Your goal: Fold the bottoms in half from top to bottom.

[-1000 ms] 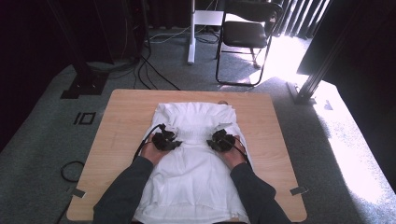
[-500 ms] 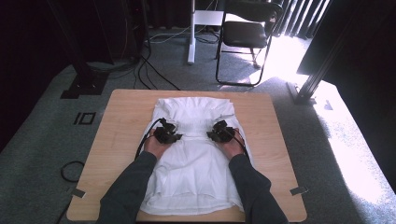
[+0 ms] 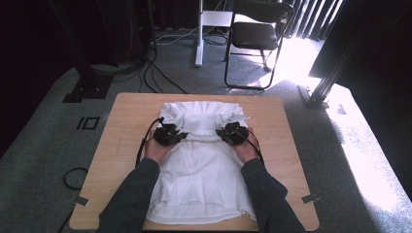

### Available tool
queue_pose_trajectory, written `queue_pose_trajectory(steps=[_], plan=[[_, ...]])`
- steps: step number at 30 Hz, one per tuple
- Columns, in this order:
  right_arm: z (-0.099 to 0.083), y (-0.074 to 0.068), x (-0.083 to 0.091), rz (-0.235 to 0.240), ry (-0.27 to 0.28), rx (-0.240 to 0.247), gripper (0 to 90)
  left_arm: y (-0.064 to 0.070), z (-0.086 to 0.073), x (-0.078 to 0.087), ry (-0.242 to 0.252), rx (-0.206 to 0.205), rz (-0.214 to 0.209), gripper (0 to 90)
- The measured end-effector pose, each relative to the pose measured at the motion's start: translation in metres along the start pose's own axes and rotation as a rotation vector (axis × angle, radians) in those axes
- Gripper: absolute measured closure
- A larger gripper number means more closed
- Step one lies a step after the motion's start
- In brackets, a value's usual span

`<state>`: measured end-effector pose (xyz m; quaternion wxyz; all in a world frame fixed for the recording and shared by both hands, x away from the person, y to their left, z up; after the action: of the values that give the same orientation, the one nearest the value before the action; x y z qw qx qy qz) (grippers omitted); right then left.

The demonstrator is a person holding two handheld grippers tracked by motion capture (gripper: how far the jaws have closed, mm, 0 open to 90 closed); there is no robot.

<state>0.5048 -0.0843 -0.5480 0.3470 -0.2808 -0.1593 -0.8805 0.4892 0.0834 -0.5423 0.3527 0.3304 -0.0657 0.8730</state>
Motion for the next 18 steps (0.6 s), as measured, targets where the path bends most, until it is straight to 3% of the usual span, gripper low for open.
queue_pose_trajectory(steps=[3,11,15,18], plan=[[0.016,0.0,0.019,-0.007,0.053,0.006,79.8,0.009,0.014,0.016,0.042,-0.015,-0.006,81.6],[0.05,-0.009,0.077,-0.011,0.203,0.03,79.7,0.047,0.044,0.071,0.155,-0.102,-0.04,81.5],[0.055,-0.023,0.107,0.002,0.254,0.056,79.6,0.067,0.044,0.095,0.205,-0.134,-0.081,81.4],[0.048,-0.035,0.118,0.025,0.267,0.062,79.5,0.076,0.032,0.102,0.201,-0.151,-0.092,81.4]])
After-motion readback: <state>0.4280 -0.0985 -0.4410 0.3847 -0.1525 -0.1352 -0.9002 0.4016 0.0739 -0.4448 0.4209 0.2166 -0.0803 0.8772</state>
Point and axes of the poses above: each handheld gripper's, and its own axes: x roughly backward along the jaws, z roughly out of its top, y roughly to its right, the point moved 10 cm from there along -x, roughly forward along the jaws, and after that the axes turned 4 degrees about x, right-handed, at the moved point
